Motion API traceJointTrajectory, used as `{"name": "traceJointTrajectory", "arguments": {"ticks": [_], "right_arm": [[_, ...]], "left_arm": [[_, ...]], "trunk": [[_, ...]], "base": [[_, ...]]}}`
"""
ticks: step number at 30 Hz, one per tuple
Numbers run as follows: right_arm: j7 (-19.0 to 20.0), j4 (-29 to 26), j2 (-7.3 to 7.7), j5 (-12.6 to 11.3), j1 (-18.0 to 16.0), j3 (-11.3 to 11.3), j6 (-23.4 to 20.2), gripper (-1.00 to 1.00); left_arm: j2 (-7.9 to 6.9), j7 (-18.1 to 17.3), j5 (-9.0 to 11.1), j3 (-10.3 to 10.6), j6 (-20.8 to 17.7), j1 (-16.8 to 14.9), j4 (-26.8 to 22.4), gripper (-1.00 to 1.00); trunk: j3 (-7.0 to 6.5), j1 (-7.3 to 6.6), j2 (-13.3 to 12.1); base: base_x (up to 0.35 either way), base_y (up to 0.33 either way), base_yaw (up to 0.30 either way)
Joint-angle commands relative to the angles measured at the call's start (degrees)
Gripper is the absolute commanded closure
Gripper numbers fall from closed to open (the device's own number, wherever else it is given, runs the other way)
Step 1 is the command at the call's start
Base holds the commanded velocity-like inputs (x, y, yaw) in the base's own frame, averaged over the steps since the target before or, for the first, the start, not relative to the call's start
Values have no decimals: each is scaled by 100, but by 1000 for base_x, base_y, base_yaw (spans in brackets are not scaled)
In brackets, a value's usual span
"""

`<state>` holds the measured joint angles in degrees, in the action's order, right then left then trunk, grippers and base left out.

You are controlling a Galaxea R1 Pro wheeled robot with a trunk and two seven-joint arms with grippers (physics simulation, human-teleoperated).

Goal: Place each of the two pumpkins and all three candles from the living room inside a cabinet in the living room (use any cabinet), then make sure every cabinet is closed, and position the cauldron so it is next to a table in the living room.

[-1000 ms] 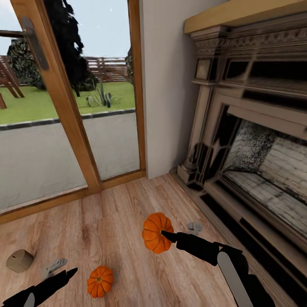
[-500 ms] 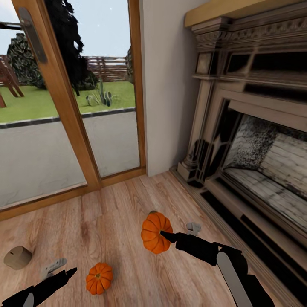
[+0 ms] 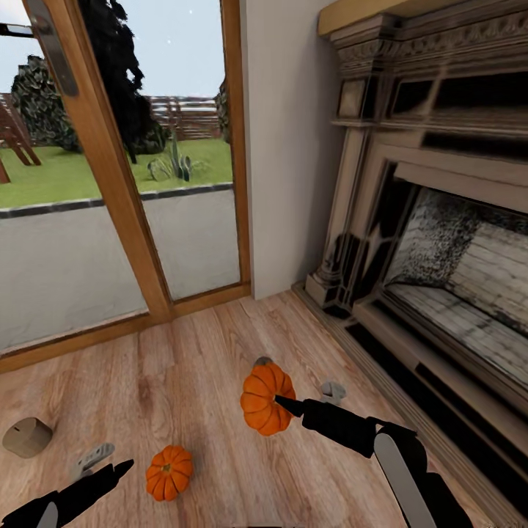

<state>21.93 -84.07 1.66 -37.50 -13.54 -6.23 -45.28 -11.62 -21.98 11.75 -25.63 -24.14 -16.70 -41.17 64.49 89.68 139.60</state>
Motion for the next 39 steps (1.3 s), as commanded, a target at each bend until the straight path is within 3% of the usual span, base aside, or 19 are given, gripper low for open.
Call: {"name": "traceJointTrajectory", "arguments": {"ticks": [1,3,5,8,17,26,34,39], "right_arm": [[14,-1,2,-8,1,2,1,100],[52,-3,7,-26,6,6,1,100],[74,5,9,-33,8,7,1,100],[86,11,5,-36,13,7,7,100],[95,22,21,-38,17,28,23,100],[132,39,1,-65,18,26,32,100],[776,93,39,-119,105,33,35,100],[877,119,52,-116,151,42,36,100]], "left_arm": [[-5,2,100,-1,-82,0,-5,-100],[-16,11,501,3,-331,0,-27,-100],[-21,25,778,4,-451,0,-40,-100],[-41,32,916,11,-494,0,-46,-100],[-180,38,999,5,-438,0,-66,-100],[-188,37,1004,0,-419,0,-61,-100],[-174,37,1004,1,-413,0,-59,-100],[-172,36,1004,4,-415,0,-61,-100]], "trunk": [[18,22,42],[54,66,122],[90,110,202],[144,176,322],[339,220,375],[538,243,387],[716,263,397],[826,276,404]], "base": [[0,0,0],[0,0,0],[0,0,0],[0,0,0],[0,0,0],[0,0,0],[0,0,0],[0,0,0]]}}
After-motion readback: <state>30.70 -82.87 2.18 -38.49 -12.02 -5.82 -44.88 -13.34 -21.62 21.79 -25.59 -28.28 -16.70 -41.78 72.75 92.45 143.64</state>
